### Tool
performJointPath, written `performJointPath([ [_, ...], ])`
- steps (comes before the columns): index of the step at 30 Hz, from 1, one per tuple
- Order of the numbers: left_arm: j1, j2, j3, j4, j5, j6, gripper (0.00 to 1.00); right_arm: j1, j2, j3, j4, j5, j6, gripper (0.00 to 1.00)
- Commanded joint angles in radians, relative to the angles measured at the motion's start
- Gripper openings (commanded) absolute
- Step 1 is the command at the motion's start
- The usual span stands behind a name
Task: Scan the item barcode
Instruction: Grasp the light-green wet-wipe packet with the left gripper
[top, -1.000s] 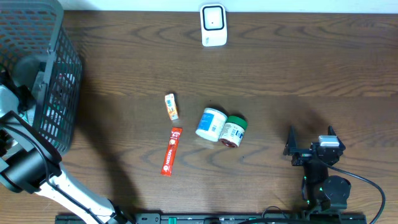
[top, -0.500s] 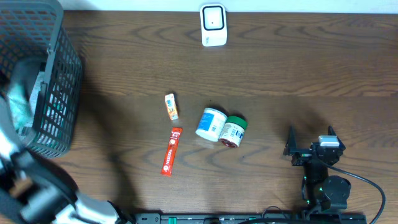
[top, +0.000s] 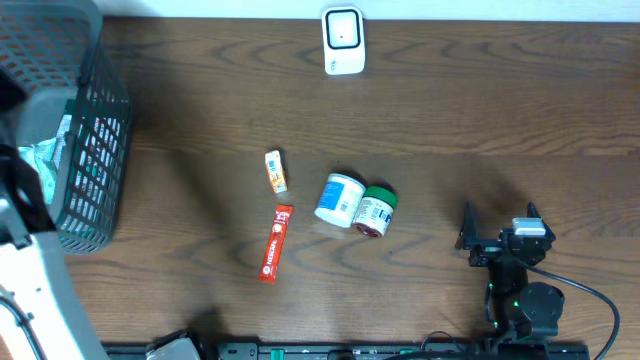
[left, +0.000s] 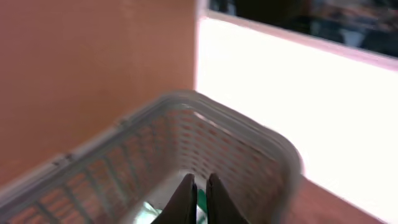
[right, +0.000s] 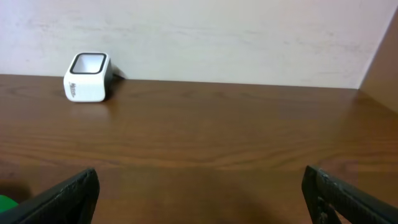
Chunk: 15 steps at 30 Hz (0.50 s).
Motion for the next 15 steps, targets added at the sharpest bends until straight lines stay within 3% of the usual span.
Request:
performJointPath([
  [1, -0.086, -0.006, 0.003, -0.07, -0.003, -0.014, 0.08, 0.013, 0.0, -0.002, -0.004, 0.002, -0.004, 0.99],
  [3, -0.137, -0.002, 0.001, -0.113, -0.013, -0.014, 0.07, 0.013, 0.0, -0.002, -0.004, 0.002, -0.004, 0.99],
  [7, -0.203, 0.031, 0.001, -0.129, -0.207, -0.013, 0.08, 0.013, 0.0, -0.002, -0.004, 0.002, -0.004, 0.99],
  [9, -0.203, 0.055, 0.001, -0.128, -0.285, -0.009, 0.13, 0.013, 0.0, -0.002, -0.004, 0.002, -0.004, 0.99],
  [10, -0.195, 0.069, 0.001, -0.128, -0.302, -0.009, 0.17, 0.013, 0.001, -0.002, -0.004, 0.002, -0.004, 0.99],
  [11, -0.179, 0.089, 0.001, -0.128, -0.303, -0.01, 0.34, 0.013, 0.0, -0.002, -0.004, 0.002, -0.004, 0.99],
  [13, -0.15, 0.13, 0.001, -0.128, -0.302, -0.01, 0.53, 0.013, 0.0, -0.002, -0.004, 0.002, -0.004, 0.99],
  [15, -0.117, 0.177, 0.001, -0.124, -0.302, -0.01, 0.63, 0.013, 0.001, -0.002, -0.004, 0.002, -0.004, 0.99],
])
